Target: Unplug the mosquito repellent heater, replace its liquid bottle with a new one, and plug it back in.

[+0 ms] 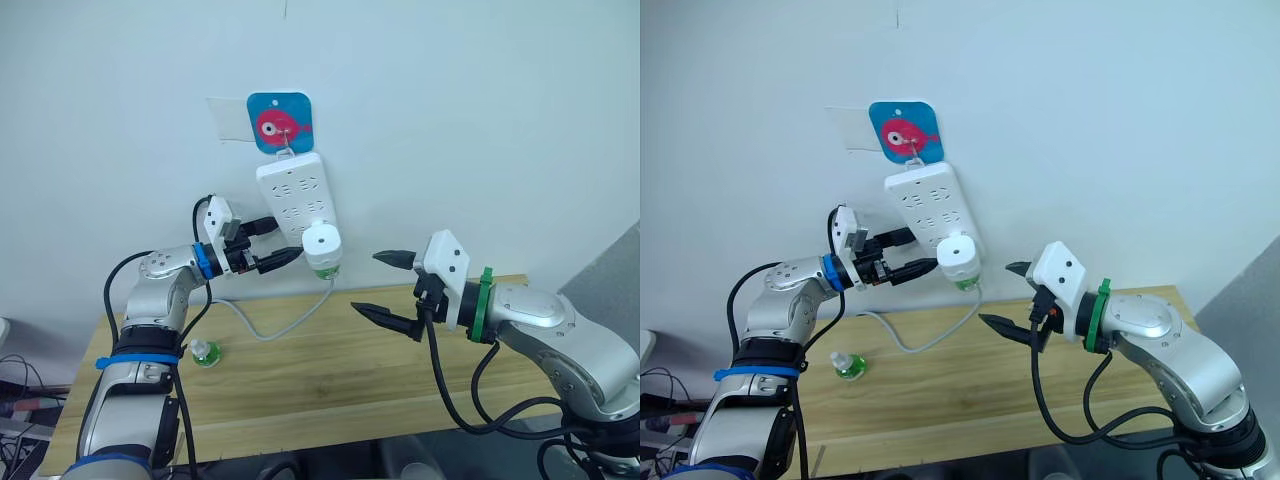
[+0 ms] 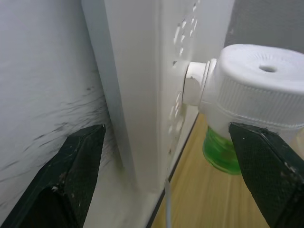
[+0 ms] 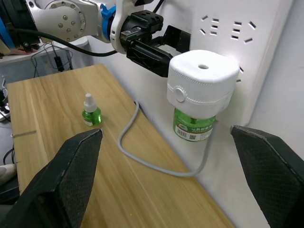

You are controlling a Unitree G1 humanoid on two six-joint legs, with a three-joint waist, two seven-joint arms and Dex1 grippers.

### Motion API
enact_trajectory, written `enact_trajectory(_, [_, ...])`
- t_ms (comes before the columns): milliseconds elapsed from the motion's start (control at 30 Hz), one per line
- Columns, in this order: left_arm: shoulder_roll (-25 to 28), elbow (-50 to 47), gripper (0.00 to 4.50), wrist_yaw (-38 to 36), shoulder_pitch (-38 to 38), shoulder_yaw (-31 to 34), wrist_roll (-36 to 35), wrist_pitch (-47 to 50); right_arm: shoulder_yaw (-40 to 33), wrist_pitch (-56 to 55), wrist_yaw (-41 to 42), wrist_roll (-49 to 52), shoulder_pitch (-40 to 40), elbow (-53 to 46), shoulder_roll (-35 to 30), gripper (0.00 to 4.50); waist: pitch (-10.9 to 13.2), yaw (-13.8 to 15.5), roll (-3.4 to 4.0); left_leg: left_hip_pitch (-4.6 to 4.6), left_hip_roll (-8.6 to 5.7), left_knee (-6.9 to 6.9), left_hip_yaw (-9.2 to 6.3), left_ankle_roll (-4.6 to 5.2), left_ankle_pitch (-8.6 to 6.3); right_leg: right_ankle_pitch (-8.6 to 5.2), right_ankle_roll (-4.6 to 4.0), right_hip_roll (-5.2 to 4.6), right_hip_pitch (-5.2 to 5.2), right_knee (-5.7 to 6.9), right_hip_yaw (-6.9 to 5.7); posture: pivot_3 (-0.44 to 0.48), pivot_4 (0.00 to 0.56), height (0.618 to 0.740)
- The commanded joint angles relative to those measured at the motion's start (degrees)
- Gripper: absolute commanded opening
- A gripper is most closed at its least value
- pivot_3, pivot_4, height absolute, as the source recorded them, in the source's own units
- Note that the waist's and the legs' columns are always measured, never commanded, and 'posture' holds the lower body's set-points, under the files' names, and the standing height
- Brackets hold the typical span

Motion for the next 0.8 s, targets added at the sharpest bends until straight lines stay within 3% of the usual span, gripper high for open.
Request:
enact_trajectory(33, [0.71, -2.12, 4.38, -0.46, -0.35, 0.55, -0.15, -0.25, -0.39, -1.21, 0.13, -0.22, 0.16, -2.31, -0.22, 4.5, 0.0, -0.2, 0.0, 0.0, 0.0, 0.0, 0.0, 0.0, 0.0, 0.0, 0.0, 0.0, 0.0, 0.0, 0.0, -0.35, 0.106, 0.74])
enact_trajectory(233, [-0.54, -0.58, 4.38, -0.54, -2.07, 0.22, 0.12, -1.15, -0.11, -1.74, 0.51, -0.66, 0.0, -1.72, -0.16, 4.5, 0.0, -0.2, 0.0, -0.01, -0.01, 0.01, 0.0, -0.01, 0.01, 0.0, 0.0, 0.0, 0.0, 0.0, 0.03, -0.351, 0.103, 0.74])
enact_trajectory(333, [-1.04, -0.14, 3.83, -0.67, -2.65, 0.37, -0.17, -0.94, -0.11, -1.77, 0.65, -0.95, 0.11, -1.72, -0.09, 4.5, 0.0, -0.19, 0.0, -0.03, -0.01, 0.02, -0.01, -0.01, 0.01, 0.0, 0.0, 0.01, 0.0, 0.0, 0.03, -0.354, 0.103, 0.74])
enact_trajectory(600, [-1.88, -0.03, 1.47, -1.38, -2.77, 0.19, -0.25, -1.03, -0.04, -1.95, 0.95, -1.63, 0.46, -1.59, -0.15, 4.5, 0.0, -0.22, 0.0, -0.03, -0.02, 0.02, -0.01, -0.02, 0.01, 0.0, 0.0, 0.0, 0.0, 0.0, 0.04, -0.352, 0.105, 0.74])
enact_trajectory(633, [-1.85, -0.23, 1.29, -1.57, -2.66, 0.29, -0.47, -0.75, 0.0, -1.98, 0.98, -1.68, 0.51, -1.57, -0.13, 4.5, 0.0, -0.21, 0.0, -0.03, -0.02, 0.03, -0.02, -0.02, 0.01, 0.0, 0.0, 0.01, 0.02, 0.0, 0.04, -0.352, 0.105, 0.74])
enact_trajectory(800, [-1.66, -1.36, 1.3, -2.41, -2.0, 0.65, -1.47, 0.4, 0.31, -2.18, 1.14, -1.95, 0.45, -1.37, 0.11, 4.5, 0.0, -0.22, 0.0, -0.03, -0.02, 0.03, -0.02, -0.02, 0.01, 0.0, 0.0, 0.01, 0.02, 0.0, 0.05, -0.342, 0.108, 0.74])
